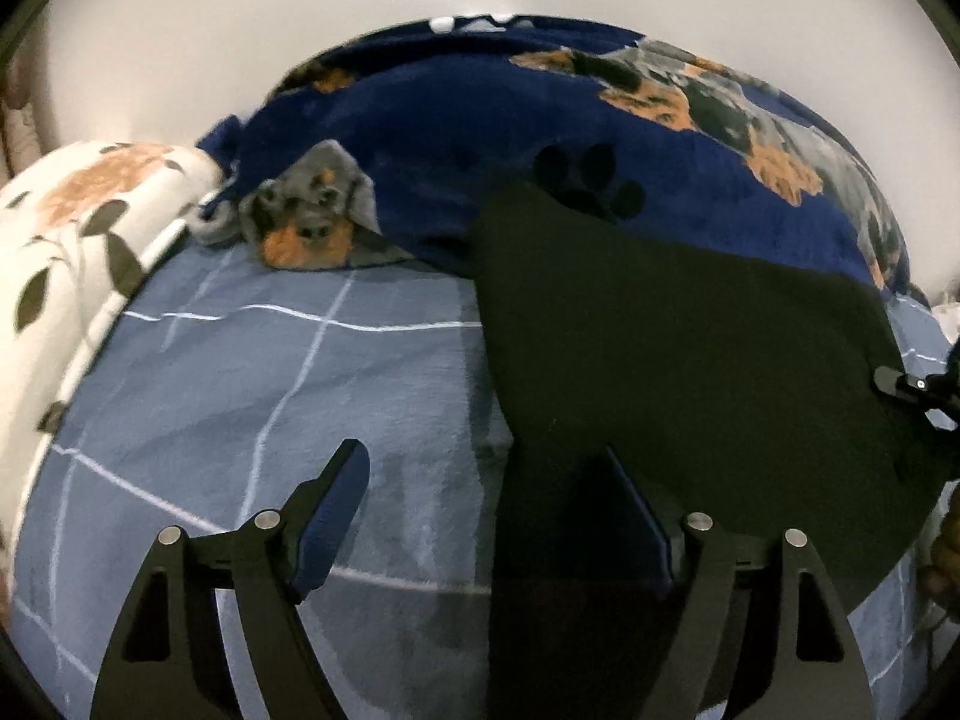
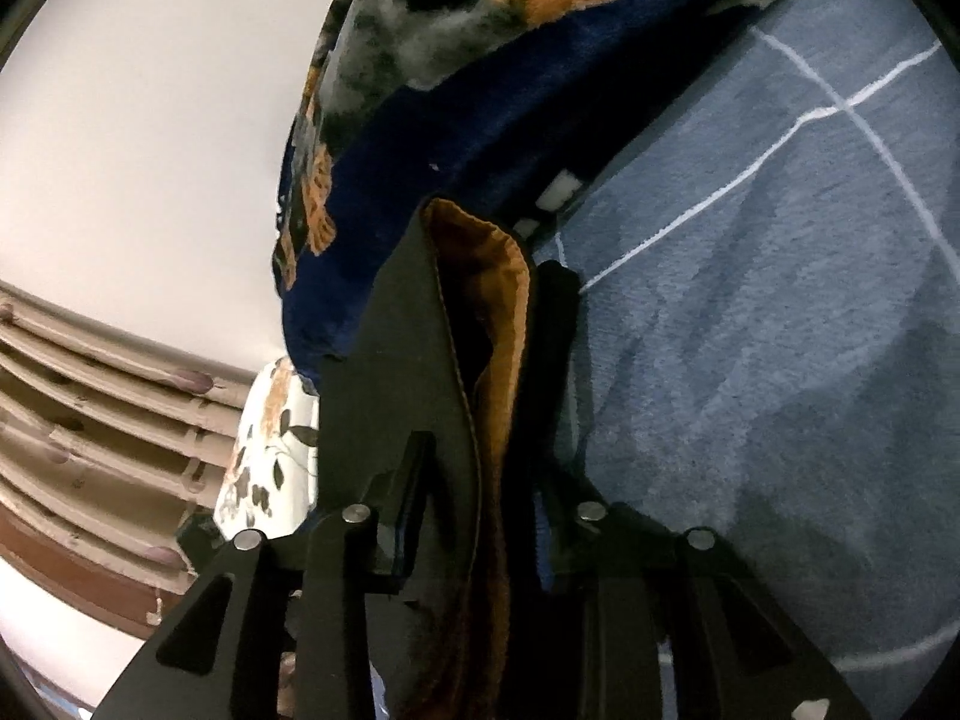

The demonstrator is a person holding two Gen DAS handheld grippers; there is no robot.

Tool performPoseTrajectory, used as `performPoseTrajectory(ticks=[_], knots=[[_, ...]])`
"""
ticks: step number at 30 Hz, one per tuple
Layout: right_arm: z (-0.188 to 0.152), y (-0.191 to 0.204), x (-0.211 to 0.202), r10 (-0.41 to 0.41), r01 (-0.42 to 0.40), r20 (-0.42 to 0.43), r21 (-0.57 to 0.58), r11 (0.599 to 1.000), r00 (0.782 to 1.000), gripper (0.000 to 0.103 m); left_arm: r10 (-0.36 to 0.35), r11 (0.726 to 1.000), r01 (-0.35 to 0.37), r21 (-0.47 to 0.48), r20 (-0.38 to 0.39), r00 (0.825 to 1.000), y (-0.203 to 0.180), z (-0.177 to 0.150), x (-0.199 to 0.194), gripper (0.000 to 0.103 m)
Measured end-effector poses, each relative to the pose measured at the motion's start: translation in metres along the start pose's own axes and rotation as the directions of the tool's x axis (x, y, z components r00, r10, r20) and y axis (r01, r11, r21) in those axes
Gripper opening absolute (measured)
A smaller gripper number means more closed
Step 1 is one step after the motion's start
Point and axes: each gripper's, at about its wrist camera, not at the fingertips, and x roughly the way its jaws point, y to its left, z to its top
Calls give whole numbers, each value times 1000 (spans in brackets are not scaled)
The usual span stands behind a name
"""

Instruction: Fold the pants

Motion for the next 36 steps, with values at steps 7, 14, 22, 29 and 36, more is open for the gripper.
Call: performPoseTrajectory(ticks=[7, 14, 22, 29, 36], knots=[[-49, 63, -53, -204, 233, 153, -208, 950, 967, 44, 81, 997, -81, -9, 135, 987, -17, -1, -59, 92], [-116, 114, -92, -248, 320, 229, -373, 871, 941, 64, 81, 995, -92, 34, 250, 965, -50, -6, -129, 98], [-146, 145, -126, -219, 318, 271, -405, 857, 937, 67, 64, 994, -95, 59, 396, 916, -78, -17, -217, 103], [-169, 178, -161, -188, 334, 340, -445, 831, 921, 72, 64, 995, -88, 37, 423, 904, -85, -26, -260, 103], [-186, 192, -180, -193, 356, 369, -450, 819, 909, 76, 10, 999, -32, 37, 492, 870, -86, -42, -299, 103]])
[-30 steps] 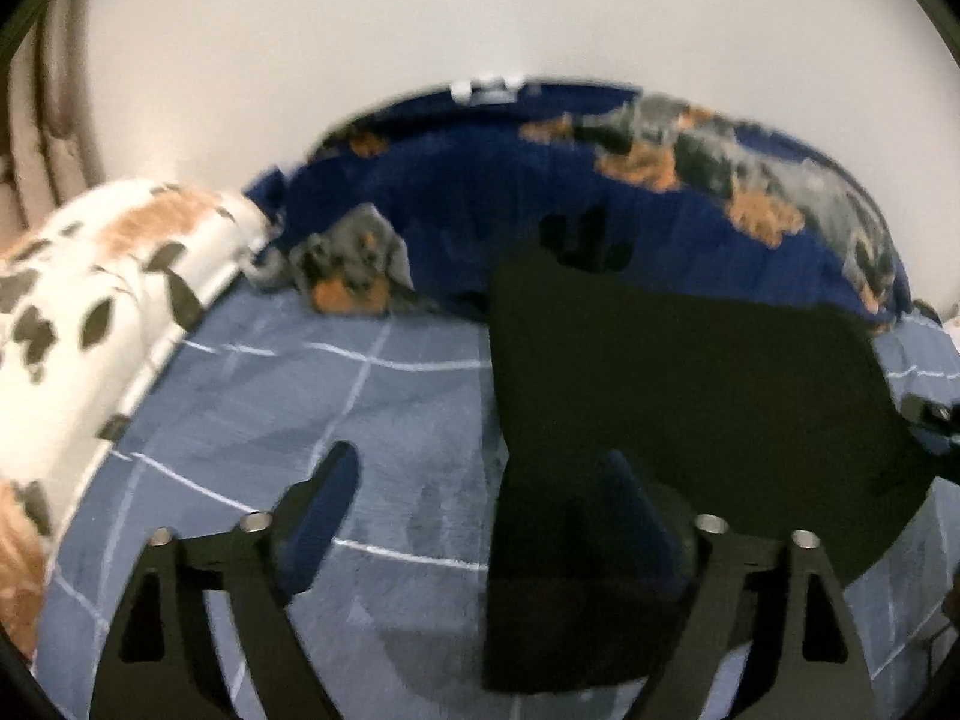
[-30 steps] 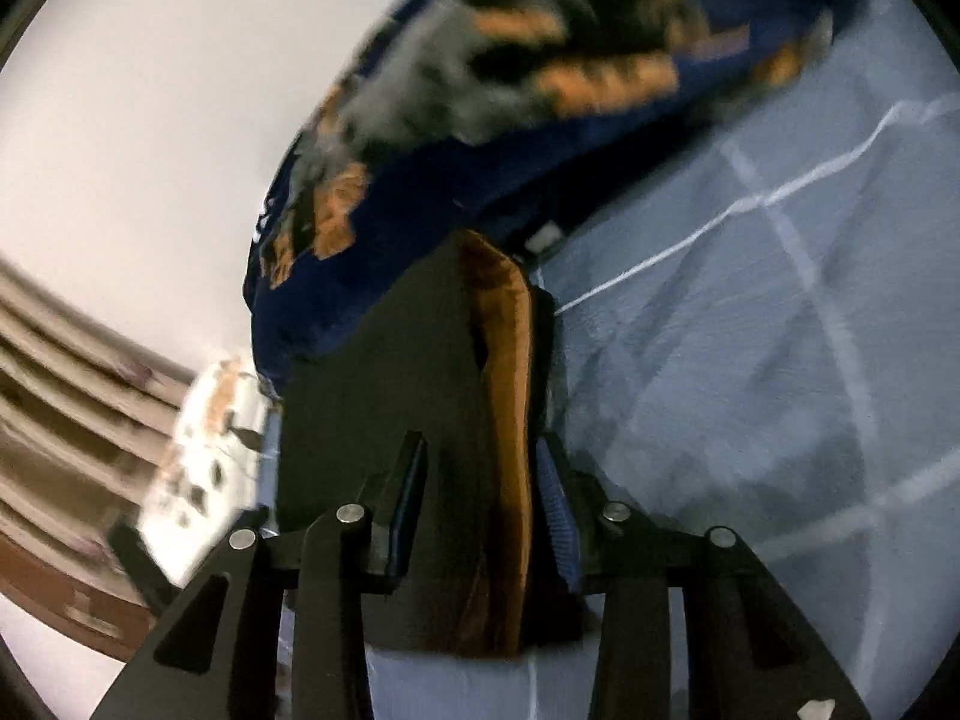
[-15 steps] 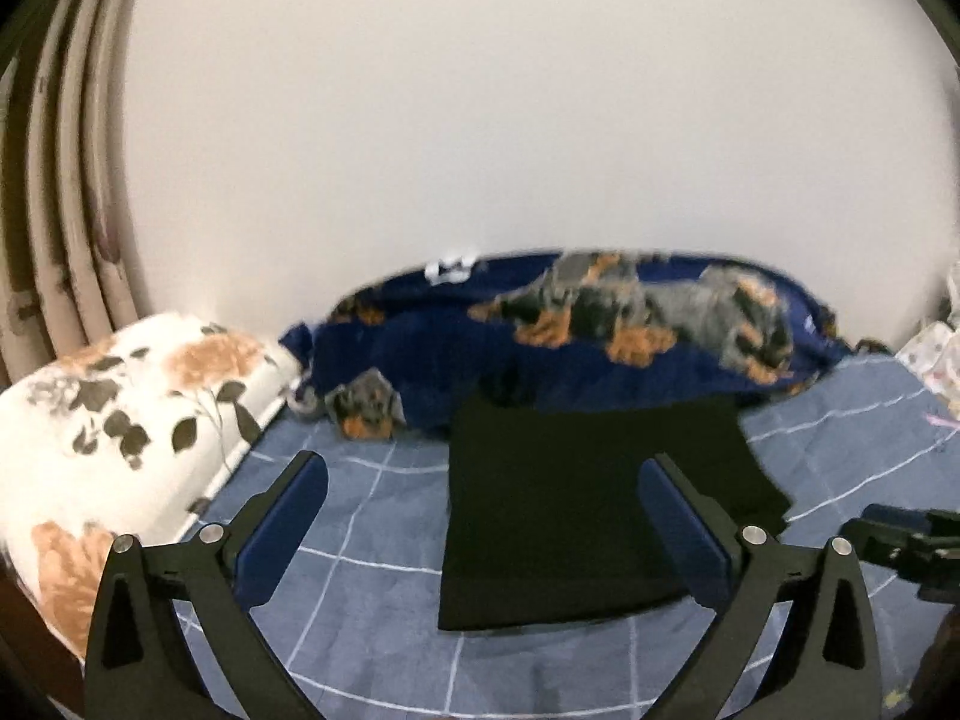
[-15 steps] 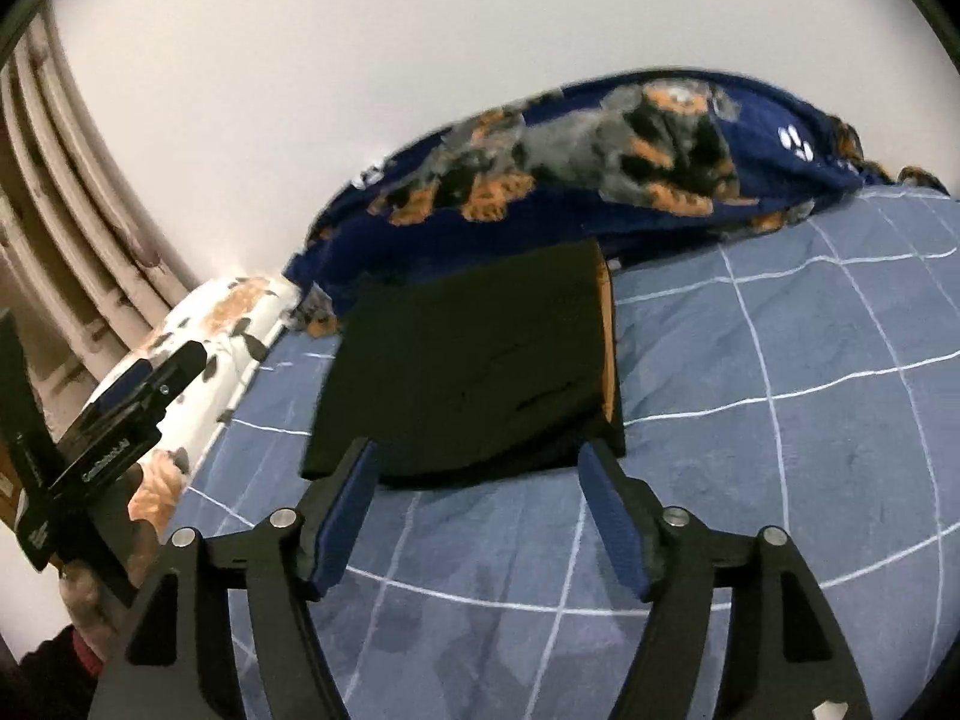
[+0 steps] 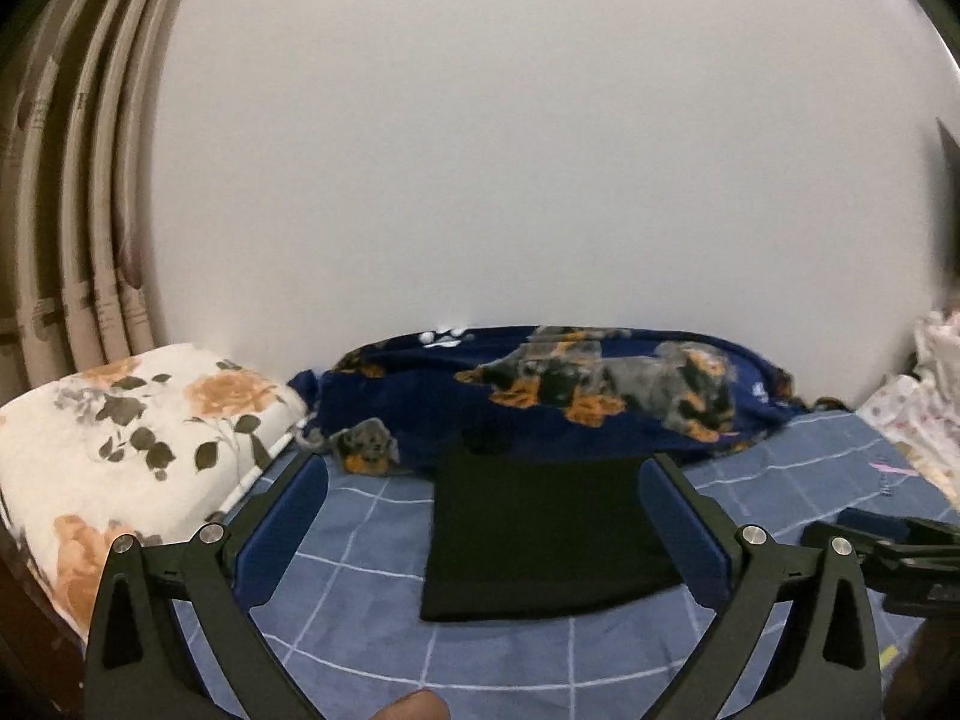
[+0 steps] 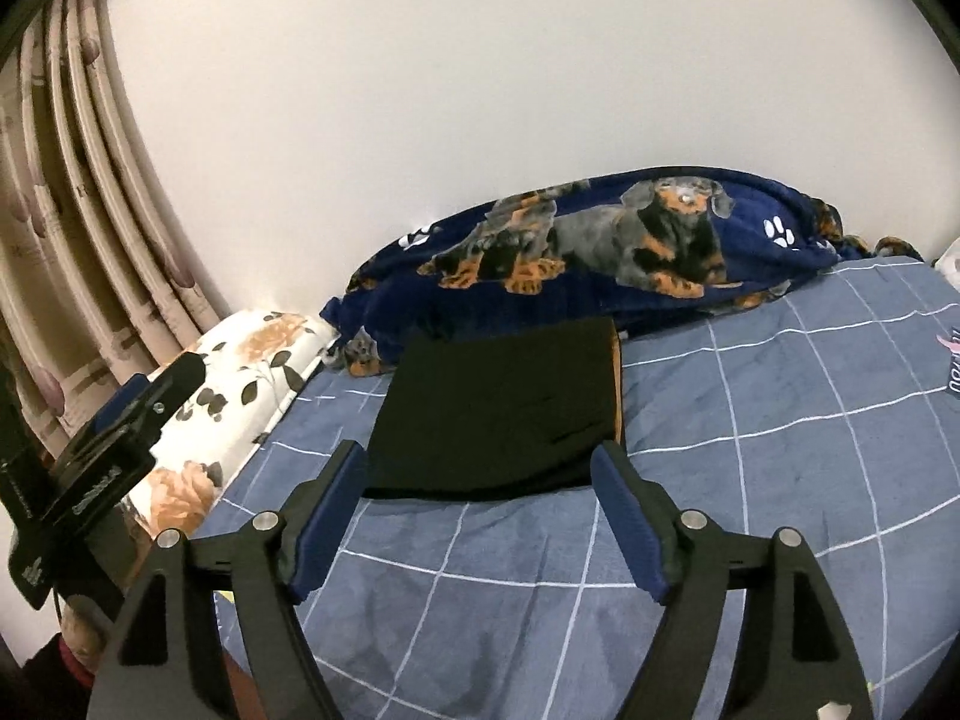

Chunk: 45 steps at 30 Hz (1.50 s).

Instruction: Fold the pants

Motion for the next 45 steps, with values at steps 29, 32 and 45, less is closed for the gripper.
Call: performPoseTrajectory(ticks=[29, 32, 45], knots=[[-17, 8, -9, -88, 88, -18, 0, 996, 996, 85, -57, 998, 56, -13, -143, 988, -7, -23, 11, 103], [-19, 7, -8, -95, 96, -21, 4, 995, 995, 86, -61, 998, 59, -16, -153, 986, -6, -25, 13, 103], [-20, 3, -4, -106, 107, -32, 16, 994, 994, 88, -55, 998, 54, -10, -173, 983, -8, -30, 18, 103]])
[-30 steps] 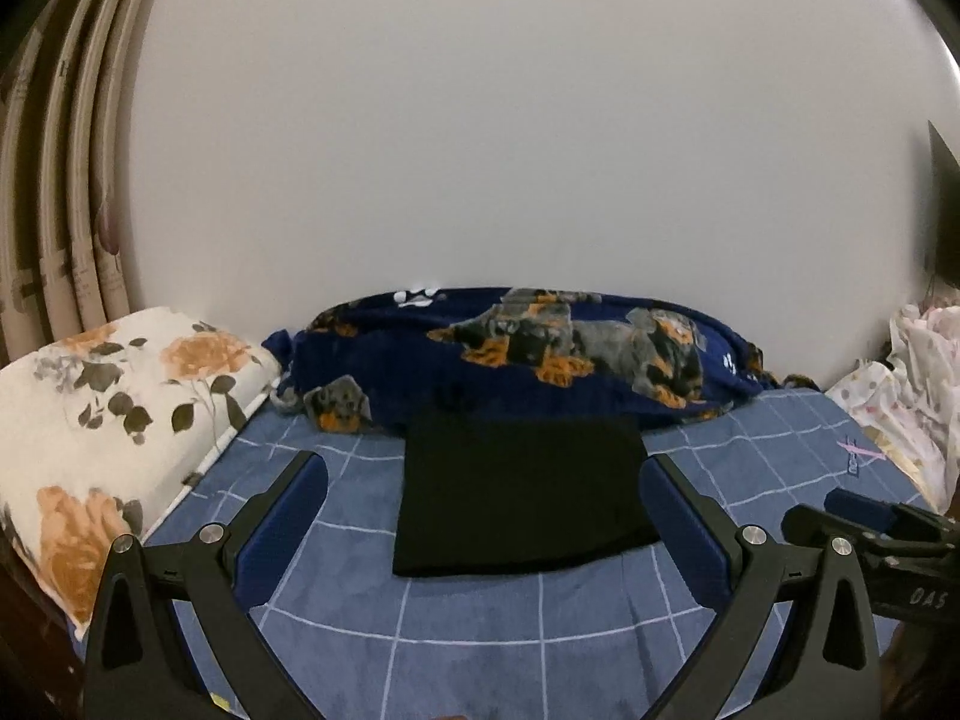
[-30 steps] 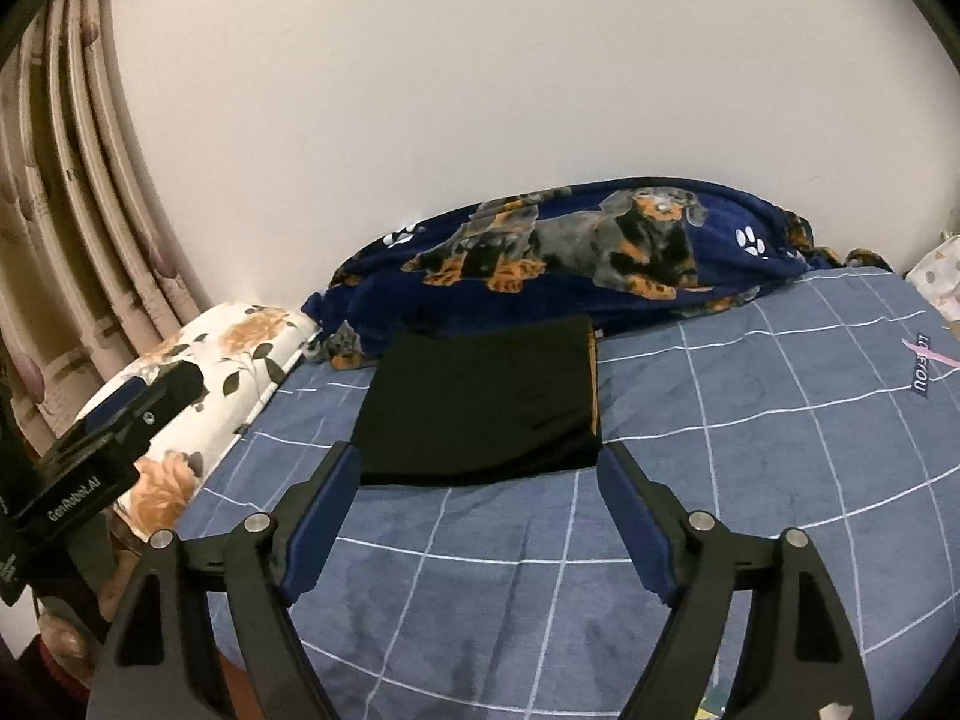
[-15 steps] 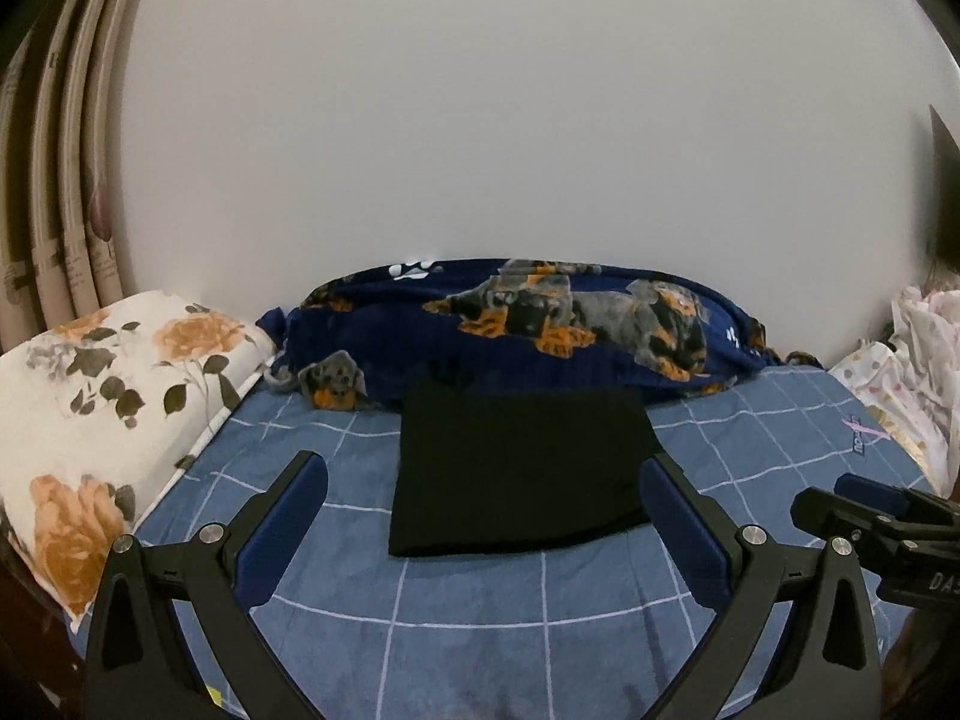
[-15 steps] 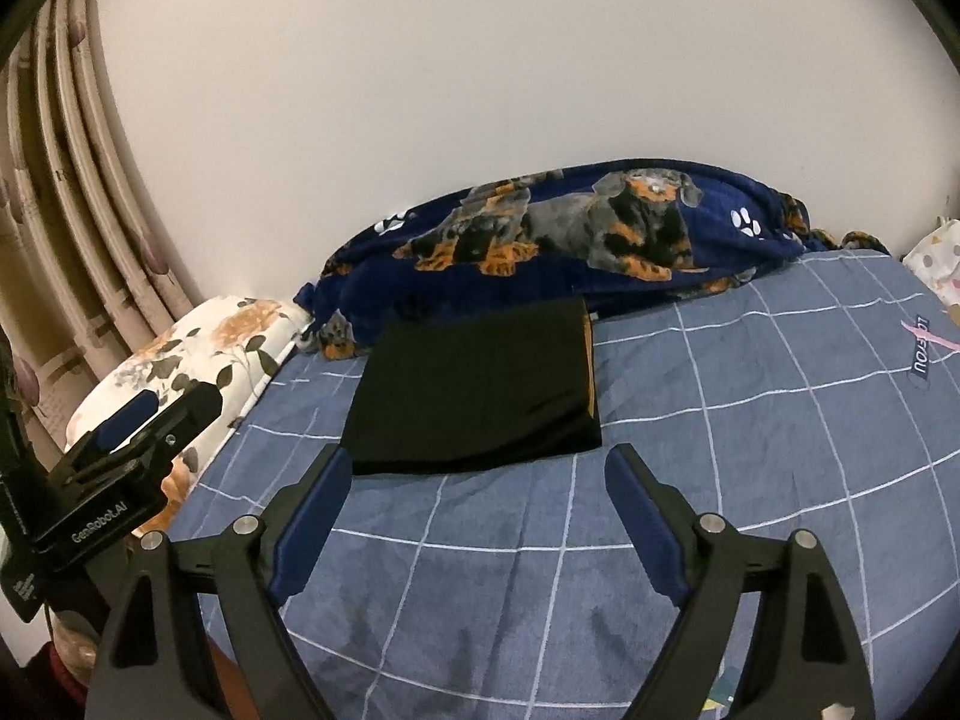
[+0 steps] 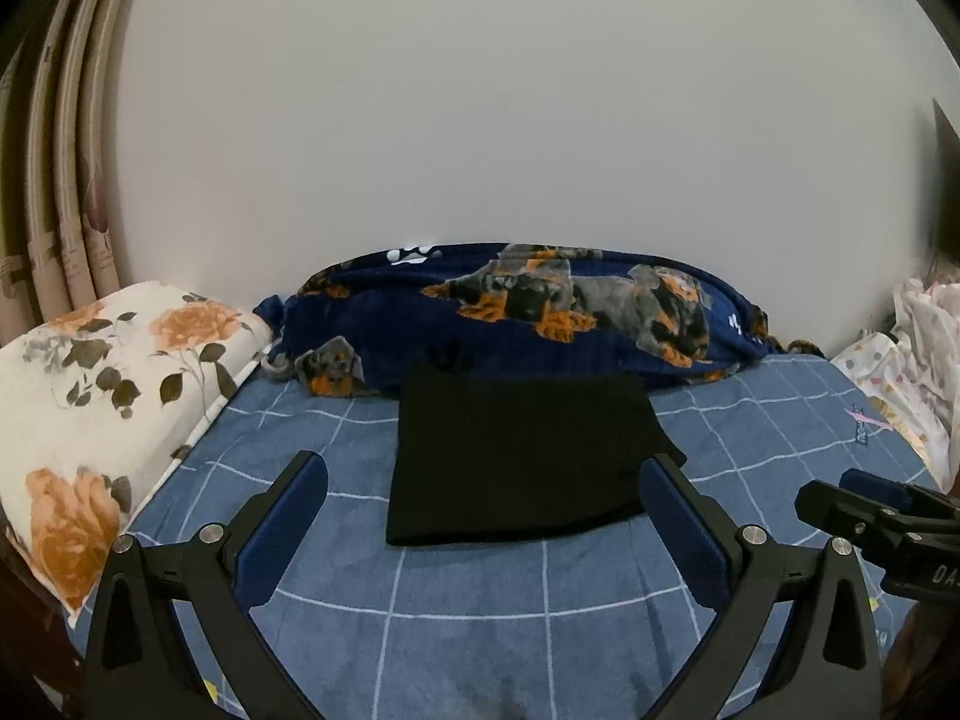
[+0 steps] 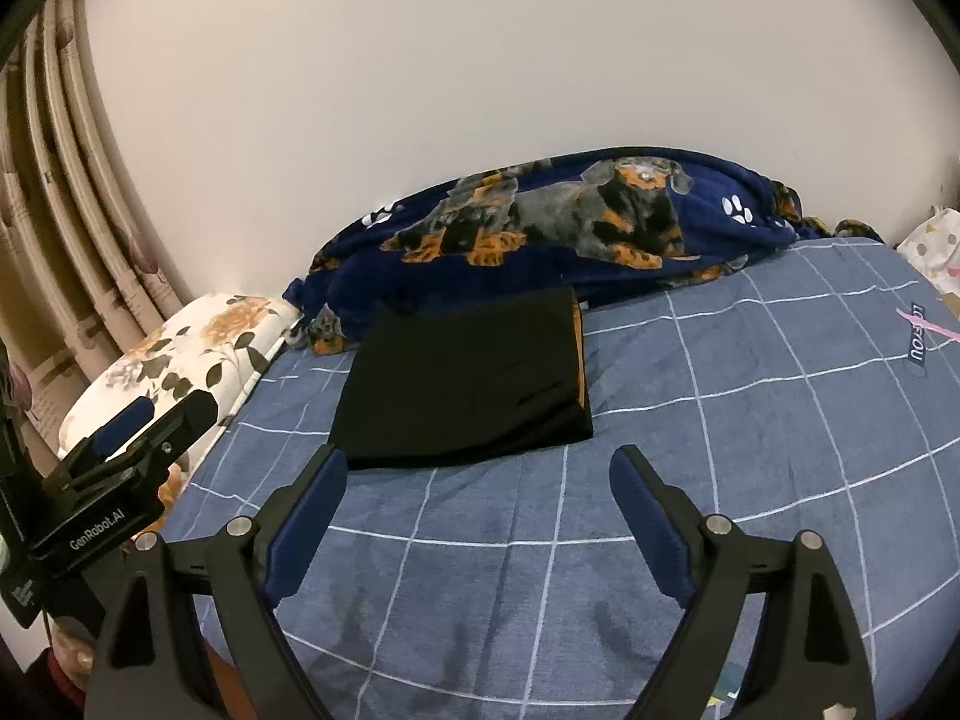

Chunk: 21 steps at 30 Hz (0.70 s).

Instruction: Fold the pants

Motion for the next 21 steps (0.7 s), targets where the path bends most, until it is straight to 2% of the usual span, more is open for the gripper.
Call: performPoseTrajectory(ticks=[21], knots=[[-5, -2, 5, 0, 1, -14, 16, 1000, 1000, 90, -4, 1000, 4, -4, -29, 1000, 0, -7, 8, 103]])
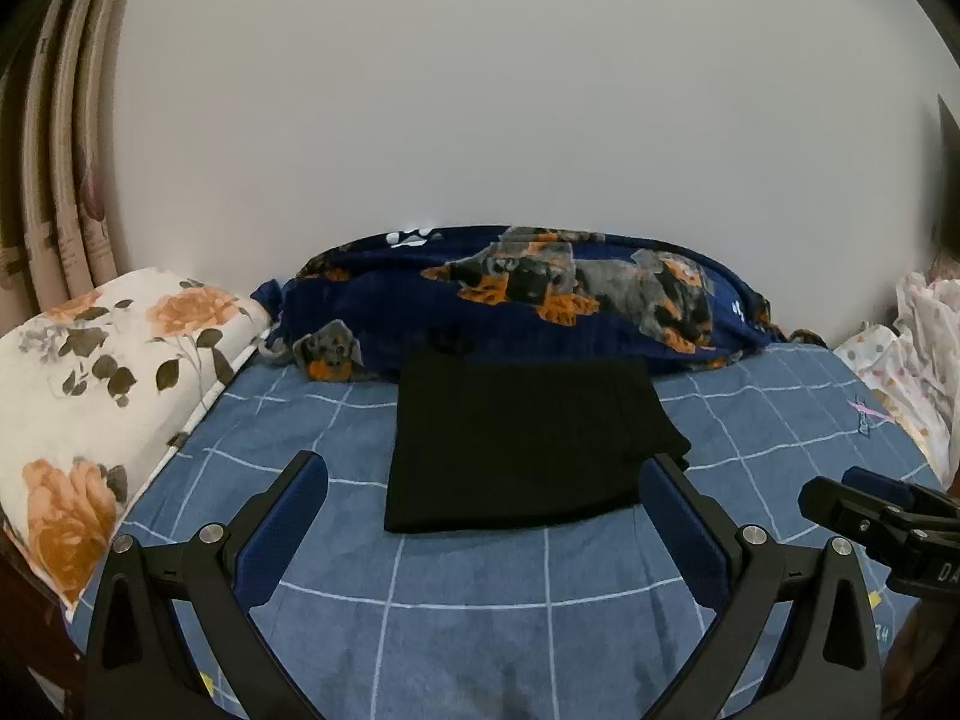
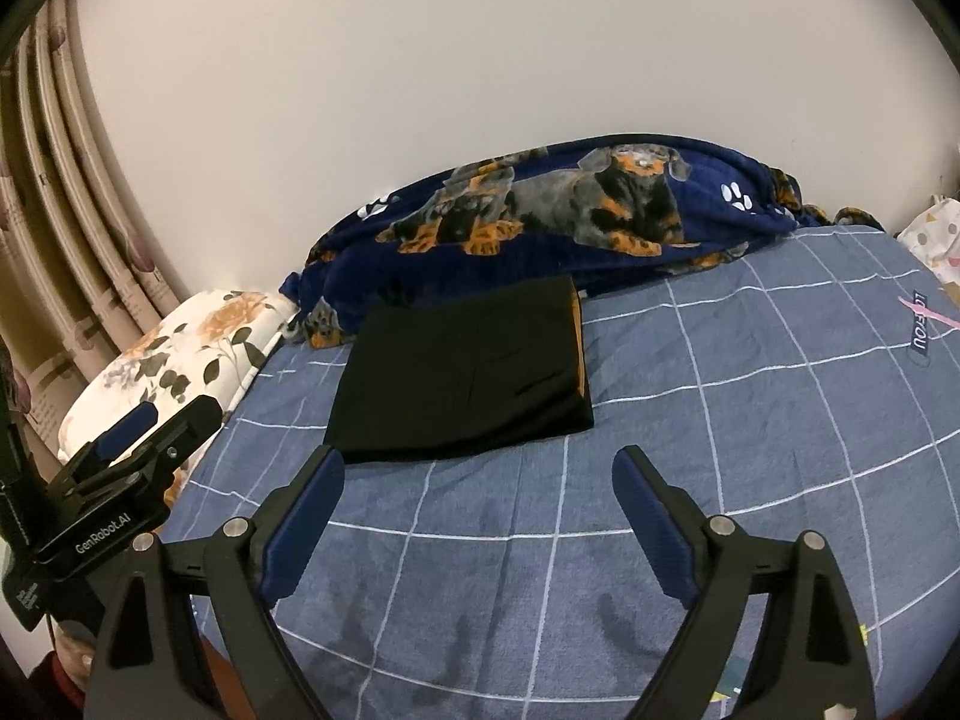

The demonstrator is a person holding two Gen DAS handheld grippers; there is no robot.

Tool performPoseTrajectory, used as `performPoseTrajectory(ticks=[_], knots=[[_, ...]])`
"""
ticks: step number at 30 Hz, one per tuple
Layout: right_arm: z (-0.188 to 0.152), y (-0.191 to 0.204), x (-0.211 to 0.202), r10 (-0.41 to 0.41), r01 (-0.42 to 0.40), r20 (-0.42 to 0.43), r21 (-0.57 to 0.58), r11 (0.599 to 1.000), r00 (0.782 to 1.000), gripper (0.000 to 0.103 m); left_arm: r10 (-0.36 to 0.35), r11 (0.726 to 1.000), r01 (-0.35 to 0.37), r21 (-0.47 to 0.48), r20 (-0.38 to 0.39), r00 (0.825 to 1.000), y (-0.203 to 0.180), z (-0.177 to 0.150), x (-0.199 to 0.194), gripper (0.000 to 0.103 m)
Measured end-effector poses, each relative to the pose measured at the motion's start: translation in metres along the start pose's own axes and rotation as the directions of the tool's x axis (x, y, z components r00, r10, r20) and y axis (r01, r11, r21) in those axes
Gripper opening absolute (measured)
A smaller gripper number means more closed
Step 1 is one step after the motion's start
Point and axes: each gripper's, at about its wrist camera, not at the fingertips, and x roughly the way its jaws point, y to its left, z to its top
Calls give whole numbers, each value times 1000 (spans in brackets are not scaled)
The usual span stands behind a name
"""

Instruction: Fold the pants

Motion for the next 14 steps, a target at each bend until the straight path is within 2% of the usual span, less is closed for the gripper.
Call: performPoseTrajectory(ticks=[4, 7, 9, 14], knots=[[-3, -1, 3, 1, -1, -7, 2, 1000, 1000, 90, -22, 1000, 22, 6, -17, 1000, 0, -5, 4, 103], [-3, -1, 4, 3, -3, -8, 1, 1000, 1000, 90, -21, 1000, 21, 8, 0, 1000, -1, -7, 3, 103], [-5, -1, 5, 4, -4, -12, 1, 1000, 1000, 90, -3, 1000, 3, 0, 38, 999, 0, -8, -3, 103], [-4, -4, 7, 2, -2, -15, 4, 1000, 1000, 90, -14, 1000, 14, 10, 29, 999, -1, -5, -2, 103]])
